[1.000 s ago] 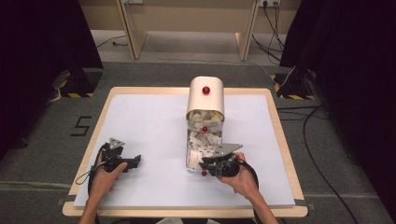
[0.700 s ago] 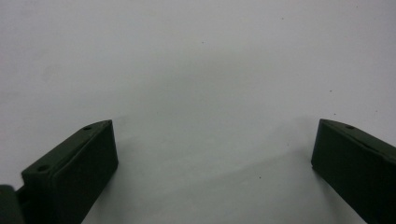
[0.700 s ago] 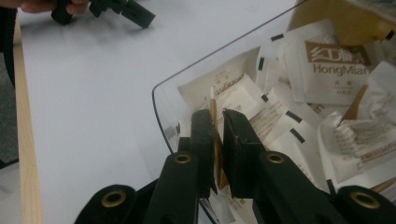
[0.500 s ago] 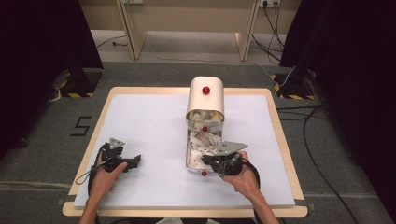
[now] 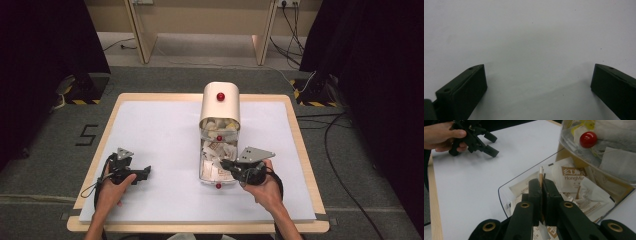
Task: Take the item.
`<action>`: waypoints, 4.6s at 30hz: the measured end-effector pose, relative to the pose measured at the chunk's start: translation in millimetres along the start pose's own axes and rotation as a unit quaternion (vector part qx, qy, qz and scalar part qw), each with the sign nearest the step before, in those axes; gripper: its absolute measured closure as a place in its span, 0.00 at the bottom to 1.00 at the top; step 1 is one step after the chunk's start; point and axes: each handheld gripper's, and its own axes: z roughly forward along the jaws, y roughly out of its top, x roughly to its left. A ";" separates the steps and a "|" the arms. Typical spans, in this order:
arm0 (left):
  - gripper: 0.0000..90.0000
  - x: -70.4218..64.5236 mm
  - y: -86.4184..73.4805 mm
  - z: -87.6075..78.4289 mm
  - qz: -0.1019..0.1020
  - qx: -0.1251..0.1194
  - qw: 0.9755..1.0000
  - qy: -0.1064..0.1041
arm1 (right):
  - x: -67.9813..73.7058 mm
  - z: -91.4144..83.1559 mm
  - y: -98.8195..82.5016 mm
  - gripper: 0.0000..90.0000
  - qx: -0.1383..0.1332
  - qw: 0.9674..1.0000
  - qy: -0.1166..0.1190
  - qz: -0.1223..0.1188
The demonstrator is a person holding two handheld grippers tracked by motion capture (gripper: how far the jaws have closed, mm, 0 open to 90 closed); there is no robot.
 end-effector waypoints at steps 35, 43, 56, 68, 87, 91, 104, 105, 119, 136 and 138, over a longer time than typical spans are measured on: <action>0.00 -0.1 0.0 -0.1 0.000 0.000 1.000 0.000 | -30.2 -49.8 0.9 0.96 -0.051 0.996 -0.060 0.033; 0.00 -0.1 0.0 -0.1 0.000 0.000 1.000 0.001 | -42.4 -63.6 -5.4 0.96 -0.063 0.994 -0.074 0.054; 0.00 0.0 0.0 -0.2 0.001 0.001 1.000 0.001 | -60.7 -70.5 -21.8 0.96 -0.052 0.991 -0.100 0.075; 0.00 0.0 0.0 -0.2 0.001 0.001 1.000 0.001 | -80.1 -76.6 -42.7 0.96 -0.040 0.985 -0.126 0.107; 0.00 0.0 0.0 -0.2 0.001 0.001 1.000 0.001 | -92.2 -69.6 -64.6 0.96 -0.010 0.982 -0.136 0.127; 0.00 0.0 0.0 -0.2 0.001 0.001 1.000 0.001 | -93.2 -62.3 -70.6 0.95 0.007 0.983 -0.133 0.130; 0.00 0.0 0.0 -0.2 0.002 0.001 1.000 0.001 | -92.3 -50.9 -78.7 0.95 0.049 0.981 -0.145 0.118; 0.00 0.0 0.0 -0.2 0.002 0.001 1.000 0.001 | -92.6 -50.4 -79.1 0.95 0.052 0.981 -0.148 0.115; 0.00 0.0 0.0 -0.2 0.002 0.001 1.000 0.001 | -97.5 -47.9 -85.8 0.93 0.071 0.977 -0.167 0.112; 0.00 0.0 0.0 -0.2 0.002 0.001 1.000 0.001 | -103.5 -49.7 -91.9 0.87 0.074 0.971 -0.191 0.125; 0.00 0.0 0.0 -0.2 0.001 0.001 1.000 0.001 | -104.3 -50.0 -92.4 0.86 0.075 0.970 -0.194 0.126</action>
